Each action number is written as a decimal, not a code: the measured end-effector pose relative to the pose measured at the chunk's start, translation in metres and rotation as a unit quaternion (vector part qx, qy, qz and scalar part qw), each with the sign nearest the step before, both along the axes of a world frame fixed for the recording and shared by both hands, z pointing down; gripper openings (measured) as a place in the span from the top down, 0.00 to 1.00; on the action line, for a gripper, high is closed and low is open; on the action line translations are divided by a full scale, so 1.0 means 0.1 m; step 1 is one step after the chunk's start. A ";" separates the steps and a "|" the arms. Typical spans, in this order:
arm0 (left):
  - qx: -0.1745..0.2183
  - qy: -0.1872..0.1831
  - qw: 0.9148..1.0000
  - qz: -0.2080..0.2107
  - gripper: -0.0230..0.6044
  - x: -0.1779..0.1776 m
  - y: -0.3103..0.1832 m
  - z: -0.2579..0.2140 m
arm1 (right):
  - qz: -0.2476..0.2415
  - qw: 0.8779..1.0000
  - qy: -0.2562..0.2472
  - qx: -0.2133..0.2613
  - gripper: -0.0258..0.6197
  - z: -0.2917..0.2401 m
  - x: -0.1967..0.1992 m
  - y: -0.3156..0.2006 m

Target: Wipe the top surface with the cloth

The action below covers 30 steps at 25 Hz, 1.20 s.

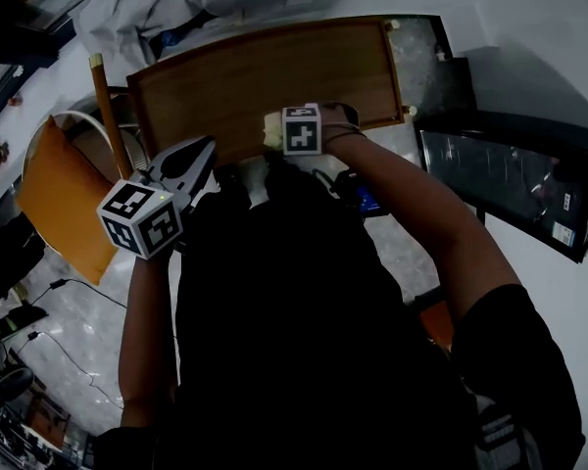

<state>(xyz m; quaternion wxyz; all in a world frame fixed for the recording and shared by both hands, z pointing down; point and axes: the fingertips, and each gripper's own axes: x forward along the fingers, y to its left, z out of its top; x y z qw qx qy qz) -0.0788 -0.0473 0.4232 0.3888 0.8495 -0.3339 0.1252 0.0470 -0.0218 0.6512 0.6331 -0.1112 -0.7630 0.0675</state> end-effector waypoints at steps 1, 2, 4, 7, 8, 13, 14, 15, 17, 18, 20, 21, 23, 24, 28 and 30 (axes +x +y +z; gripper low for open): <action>0.000 0.001 1.000 0.005 0.95 0.06 -0.03 0.00 | 0.005 1.000 0.003 0.000 0.89 0.00 0.10 -0.02; 0.000 0.002 1.000 0.010 0.95 0.12 -0.05 0.00 | 0.008 1.000 0.006 0.001 0.89 -0.01 0.19 -0.05; 0.000 0.003 1.000 0.019 0.95 0.23 -0.10 0.02 | 0.012 1.000 0.014 0.002 0.89 -0.01 0.35 -0.09; -0.004 0.005 0.999 0.032 0.95 0.39 -0.14 0.05 | 0.016 0.999 0.029 0.003 0.89 -0.01 0.59 -0.13; -0.005 0.005 0.999 0.037 0.95 0.44 -0.14 0.07 | 0.018 0.999 0.034 0.005 0.89 -0.01 0.68 -0.15; -0.008 0.006 0.998 0.056 0.95 0.63 -0.18 0.09 | 0.033 0.998 0.051 0.011 0.89 -0.02 1.03 -0.22; -0.009 0.005 0.998 0.060 0.95 0.66 -0.19 0.10 | 0.034 0.998 0.054 0.012 0.89 -0.02 1.10 -0.24; -0.010 0.004 0.998 0.064 0.95 0.68 -0.20 0.10 | 0.036 0.997 0.059 0.014 0.89 -0.03 1.17 -0.25; -0.011 0.003 0.998 0.069 0.95 0.74 -0.22 0.10 | 0.040 0.997 0.069 0.017 0.89 -0.03 1.32 -0.28; -0.011 0.003 0.997 0.072 0.95 0.76 -0.24 0.10 | 0.041 0.996 0.074 0.018 0.89 -0.04 1.40 -0.30; -0.010 0.004 0.997 0.075 0.95 0.82 -0.26 0.08 | 0.040 0.995 0.087 0.022 0.89 -0.04 1.57 -0.33; -0.010 0.004 0.997 0.078 0.95 0.86 -0.26 0.07 | 0.039 0.994 0.095 0.024 0.89 -0.05 1.65 -0.35; -0.009 0.004 0.997 0.083 0.95 0.91 -0.28 0.06 | 0.037 0.993 0.113 0.028 0.89 -0.05 1.80 -0.37; -0.009 0.003 0.996 0.084 0.95 0.93 -0.29 0.06 | 0.035 0.991 0.123 0.028 0.89 -0.06 1.85 -0.38; -0.006 0.002 0.997 0.083 0.95 1.01 -0.30 0.03 | 0.025 0.985 0.169 0.020 0.89 -0.05 2.07 -0.40; -0.003 0.001 0.997 0.079 0.95 1.04 -0.29 0.01 | 0.015 0.981 0.195 0.014 0.89 -0.05 2.17 -0.41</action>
